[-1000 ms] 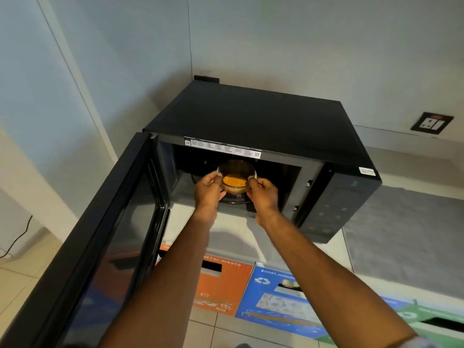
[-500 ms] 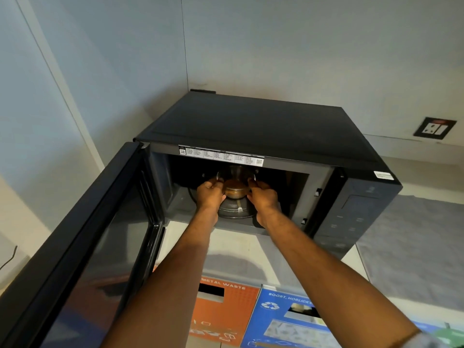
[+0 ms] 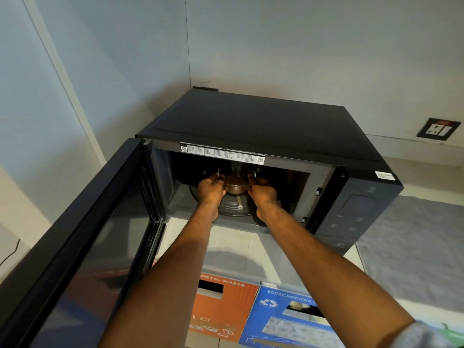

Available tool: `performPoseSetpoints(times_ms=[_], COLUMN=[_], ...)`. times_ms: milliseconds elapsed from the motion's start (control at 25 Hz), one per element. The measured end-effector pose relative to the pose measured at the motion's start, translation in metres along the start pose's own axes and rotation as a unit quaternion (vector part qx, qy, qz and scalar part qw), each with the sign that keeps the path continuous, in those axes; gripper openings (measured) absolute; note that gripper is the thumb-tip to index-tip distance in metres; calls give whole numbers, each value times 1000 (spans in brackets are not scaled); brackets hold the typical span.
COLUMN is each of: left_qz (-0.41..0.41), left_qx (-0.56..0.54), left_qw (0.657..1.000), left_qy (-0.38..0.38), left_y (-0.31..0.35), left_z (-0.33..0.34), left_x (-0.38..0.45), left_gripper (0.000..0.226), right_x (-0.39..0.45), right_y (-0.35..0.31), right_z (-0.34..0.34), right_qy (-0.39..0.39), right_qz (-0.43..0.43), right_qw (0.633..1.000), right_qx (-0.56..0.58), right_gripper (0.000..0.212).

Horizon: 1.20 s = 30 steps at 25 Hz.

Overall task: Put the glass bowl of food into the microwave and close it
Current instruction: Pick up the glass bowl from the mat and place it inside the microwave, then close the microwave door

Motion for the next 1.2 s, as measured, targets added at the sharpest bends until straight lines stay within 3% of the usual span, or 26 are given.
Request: performPoseSetpoints(times_ms=[120, 280, 480, 1000, 1200], left_qz=[26, 60, 94, 89, 153], left_qx=[37, 82, 189, 305, 372], left_qw=[999, 994, 977, 948, 915], left_qy=[15, 41, 38, 6, -14], left_y=[3, 10, 12, 2, 29], left_z=[-1, -9, -24, -87, -106], left_x=[-4, -18, -51, -183, -243], left_gripper=[24, 24, 49, 53, 51], right_x=[-4, -18, -47, -148, -192], right_y=[-1, -10, -7, 40, 42], right_z=[1, -5, -24, -103, -138], right_qy=[4, 12, 15, 6, -22], right_qz=[-23, -81, -115, -99, -115], right_qw=[999, 994, 984, 980, 974], right_qx=[-33, -75, -134, -172, -193], right_gripper=[13, 37, 51, 57, 56])
Point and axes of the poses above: each hand's wrist, its own x-axis towards the middle knuckle, its own z-axis out of the palm, y = z × x, the point moved 6 cm from there along x, towards the middle knuckle, and after that the axes turned 9 degrees about y, right-handed, at the moved point
